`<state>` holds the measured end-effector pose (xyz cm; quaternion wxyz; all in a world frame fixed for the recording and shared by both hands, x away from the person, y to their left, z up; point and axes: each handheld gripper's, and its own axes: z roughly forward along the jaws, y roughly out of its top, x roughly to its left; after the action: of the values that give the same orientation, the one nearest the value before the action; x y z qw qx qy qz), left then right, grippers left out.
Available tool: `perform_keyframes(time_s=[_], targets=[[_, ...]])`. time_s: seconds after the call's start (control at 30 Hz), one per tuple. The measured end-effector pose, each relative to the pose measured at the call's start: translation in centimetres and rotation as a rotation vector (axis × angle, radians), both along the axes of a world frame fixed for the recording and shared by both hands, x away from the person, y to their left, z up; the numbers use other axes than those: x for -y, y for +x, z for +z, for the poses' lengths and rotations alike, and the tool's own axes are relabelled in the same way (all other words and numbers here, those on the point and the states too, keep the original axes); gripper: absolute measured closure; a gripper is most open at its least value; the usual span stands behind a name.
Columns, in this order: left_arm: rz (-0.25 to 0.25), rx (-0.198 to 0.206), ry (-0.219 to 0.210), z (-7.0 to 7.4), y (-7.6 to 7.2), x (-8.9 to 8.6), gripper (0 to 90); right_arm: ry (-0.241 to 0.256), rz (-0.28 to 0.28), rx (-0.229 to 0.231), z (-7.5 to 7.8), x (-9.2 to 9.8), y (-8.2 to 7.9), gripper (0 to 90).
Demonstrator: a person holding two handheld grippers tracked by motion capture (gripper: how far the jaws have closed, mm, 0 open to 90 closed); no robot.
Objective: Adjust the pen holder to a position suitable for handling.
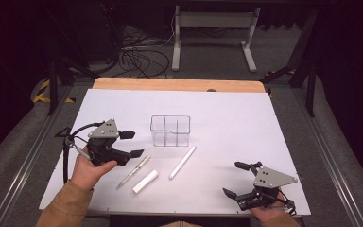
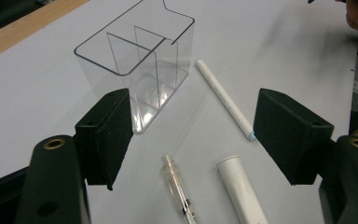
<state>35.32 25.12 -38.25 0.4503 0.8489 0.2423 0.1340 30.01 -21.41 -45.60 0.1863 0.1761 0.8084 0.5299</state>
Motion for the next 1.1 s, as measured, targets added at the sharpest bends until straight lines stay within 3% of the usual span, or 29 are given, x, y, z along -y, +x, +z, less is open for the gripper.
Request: perform_keyframes(time_s=[0.3,0.43,0.57,0.63,0.77,0.87,0.97,1.1], targets=[[0.064,0.026,-0.023,-0.9,-1.8,-1.0,26.3,0.005,0.001,0.000,0.0,0.1,0.0,8.7],[0.117,0.001,-0.075,-1.2,-2.2,-1.1,18.3,0.004,0.000,0.000,0.0,0.1,0.0,8.7],[0.153,-0.014,-0.088,-1.7,-2.5,-1.3,16.1,0.004,0.001,0.000,0.0,0.1,0.0,8.7],[0.167,-0.019,-0.086,-1.9,-2.6,-1.4,12.0,0.005,0.002,-0.002,0.0,0.1,0.0,8.7],[0.173,-0.015,-0.059,-2.4,-2.9,-1.3,12.1,0.002,0.005,-0.001,0.0,0.0,0.1,8.7],[0.183,-0.038,-0.033,-2.6,-3.2,-1.1,13.1,0.005,0.005,-0.001,0.0,0.0,0.1,8.7],[0.190,-0.021,-0.003,-2.7,-3.4,-1.1,14.4,0.005,0.006,-0.002,0.0,0.0,0.1,8.7],[0.198,-0.013,-0.004,-2.9,-3.8,-1.1,15.0,0.004,0.005,-0.003,0.0,0.0,0.1,8.7]])
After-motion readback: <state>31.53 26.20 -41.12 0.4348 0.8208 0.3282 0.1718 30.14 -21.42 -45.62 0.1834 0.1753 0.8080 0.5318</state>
